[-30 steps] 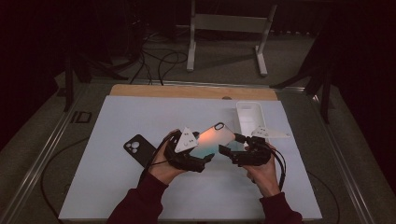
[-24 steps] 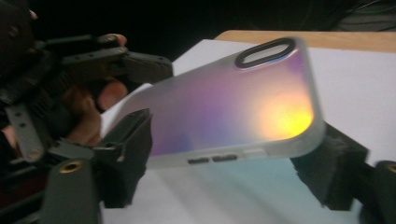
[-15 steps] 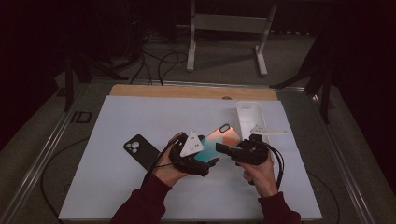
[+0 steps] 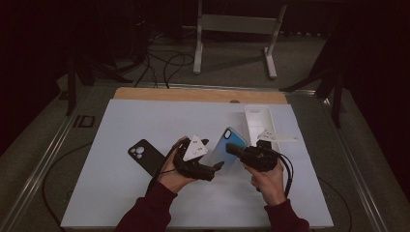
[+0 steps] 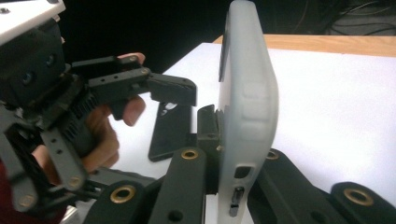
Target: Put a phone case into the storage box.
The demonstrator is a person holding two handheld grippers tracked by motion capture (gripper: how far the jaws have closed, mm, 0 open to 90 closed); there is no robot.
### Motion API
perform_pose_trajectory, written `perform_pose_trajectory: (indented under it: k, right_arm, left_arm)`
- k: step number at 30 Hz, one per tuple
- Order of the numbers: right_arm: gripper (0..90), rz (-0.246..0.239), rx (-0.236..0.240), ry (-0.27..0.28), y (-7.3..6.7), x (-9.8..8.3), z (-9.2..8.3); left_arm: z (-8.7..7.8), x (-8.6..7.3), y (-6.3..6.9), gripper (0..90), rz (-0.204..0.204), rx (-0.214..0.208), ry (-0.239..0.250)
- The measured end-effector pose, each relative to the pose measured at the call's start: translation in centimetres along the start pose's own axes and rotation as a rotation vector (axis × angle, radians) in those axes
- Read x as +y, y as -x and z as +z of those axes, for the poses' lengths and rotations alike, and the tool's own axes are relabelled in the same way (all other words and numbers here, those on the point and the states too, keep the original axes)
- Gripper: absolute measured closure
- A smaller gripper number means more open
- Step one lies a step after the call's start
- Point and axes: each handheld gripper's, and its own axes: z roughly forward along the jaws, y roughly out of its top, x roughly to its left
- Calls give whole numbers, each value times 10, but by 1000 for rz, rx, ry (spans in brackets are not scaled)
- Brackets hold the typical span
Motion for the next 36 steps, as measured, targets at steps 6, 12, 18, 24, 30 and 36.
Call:
perform_pose_trajectory:
  k: [6, 12, 18, 24, 30, 36]
  right_arm:
    - [872, -23, -17, -1, 0, 1, 0]
    - [871, -54, -36, 0, 0, 2, -2]
    - [870, -75, -45, 3, 1, 2, -5]
    - [869, -116, -28, 7, -1, 4, -7]
    - [869, -152, -7, 12, -5, 6, -9]
    - [869, -182, 35, 18, -9, 9, -9]
  left_arm:
    - [-1, 0, -5, 113, -36, -20, -4]
    - [-3, -1, -10, 111, -61, -28, -15]
    - [-4, -2, -15, 103, -85, -34, -28]
    - [-3, -2, -15, 112, -82, -37, -45]
    - [-2, -3, -15, 126, -85, -54, -49]
    - [0, -3, -14, 145, -87, -78, -42]
